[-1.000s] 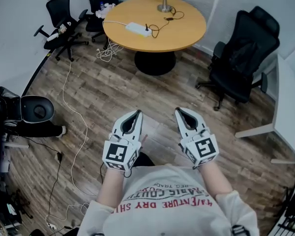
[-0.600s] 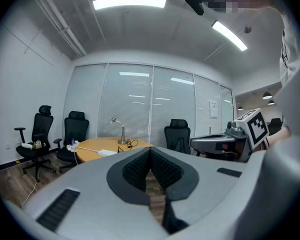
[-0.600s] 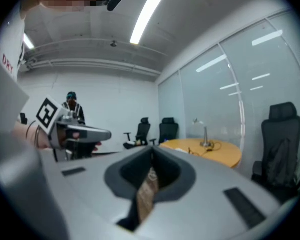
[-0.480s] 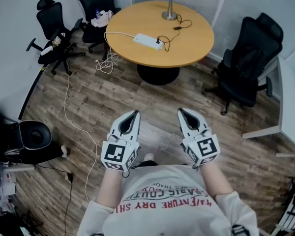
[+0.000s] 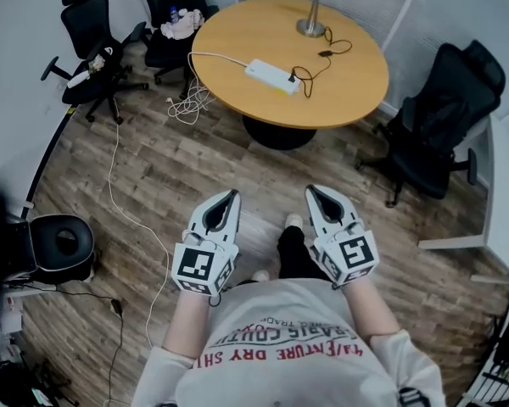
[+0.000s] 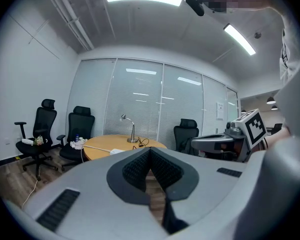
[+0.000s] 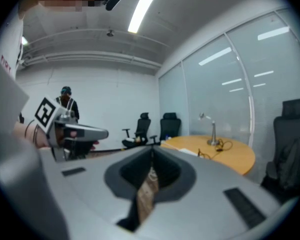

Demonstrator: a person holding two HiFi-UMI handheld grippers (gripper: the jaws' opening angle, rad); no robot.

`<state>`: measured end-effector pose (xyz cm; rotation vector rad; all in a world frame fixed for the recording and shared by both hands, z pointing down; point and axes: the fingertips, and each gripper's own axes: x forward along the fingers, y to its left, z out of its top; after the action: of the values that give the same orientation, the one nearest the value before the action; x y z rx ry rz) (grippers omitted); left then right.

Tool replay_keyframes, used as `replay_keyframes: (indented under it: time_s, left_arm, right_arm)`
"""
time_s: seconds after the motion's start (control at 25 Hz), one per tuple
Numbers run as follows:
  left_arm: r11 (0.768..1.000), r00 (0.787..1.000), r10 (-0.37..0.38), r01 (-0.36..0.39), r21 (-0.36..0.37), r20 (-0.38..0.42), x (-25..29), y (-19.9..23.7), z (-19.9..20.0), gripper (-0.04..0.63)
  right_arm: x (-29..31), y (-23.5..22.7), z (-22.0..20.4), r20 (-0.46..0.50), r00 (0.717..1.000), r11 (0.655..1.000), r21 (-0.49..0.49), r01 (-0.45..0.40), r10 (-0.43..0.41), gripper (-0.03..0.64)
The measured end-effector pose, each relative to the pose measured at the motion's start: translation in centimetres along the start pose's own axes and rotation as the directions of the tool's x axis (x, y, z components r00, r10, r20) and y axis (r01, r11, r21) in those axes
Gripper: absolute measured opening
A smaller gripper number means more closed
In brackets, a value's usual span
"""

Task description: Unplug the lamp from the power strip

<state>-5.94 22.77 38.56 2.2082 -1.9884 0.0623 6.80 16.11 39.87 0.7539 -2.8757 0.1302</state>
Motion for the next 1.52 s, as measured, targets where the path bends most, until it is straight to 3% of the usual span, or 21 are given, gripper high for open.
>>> replay_keyframes:
  time_s: [0.32, 0.56, 0.8, 1.2, 1.4, 1.52]
  left_arm:
    - [0.995, 0.995, 0.095, -0.095, 0.008, -0.005, 7.0, 5.2, 1.1, 0.028]
    - [0.988, 0.988, 0.155, -0.155, 0.006, 0.013, 15.5, 8.4, 3.7, 0.028]
    - [0.984, 0.984, 0.177, -0.177, 0.003, 0.026, 24.6, 10.7, 4.9, 0.028]
    - [0.997, 0.996, 0.079, -0.079, 0.001, -0.045, 33.8, 12.4, 4.0, 0.028]
    - [1.000, 0.996, -0.029, 0.030, 0.001, -0.080, 38.5, 14.6, 3.7, 0.028]
    - [0.993, 0.986, -0.113, 0.114, 0.004, -0.124, 41.4, 16.2, 3.0, 0.028]
  right_arm:
    - [9.1, -5.7, 1.3, 0.002, 0.997, 0.996, -0.012, -0.083, 0.083, 0.029]
    - [15.8, -12.4, 3.4, -0.009, 0.989, 0.989, -0.040, -0.145, 0.145, 0.029]
    - [21.3, -20.2, 3.7, -0.024, 0.989, 0.989, -0.034, -0.147, 0.146, 0.029]
    - [25.1, -27.5, 2.4, -0.084, 0.996, 0.999, 0.017, -0.041, 0.042, 0.029]
    - [27.8, -29.7, 1.8, -0.122, 0.991, 0.997, 0.051, 0.053, -0.047, 0.029]
    - [29.5, -30.2, 1.2, -0.165, 0.981, 0.991, 0.074, 0.112, -0.098, 0.029]
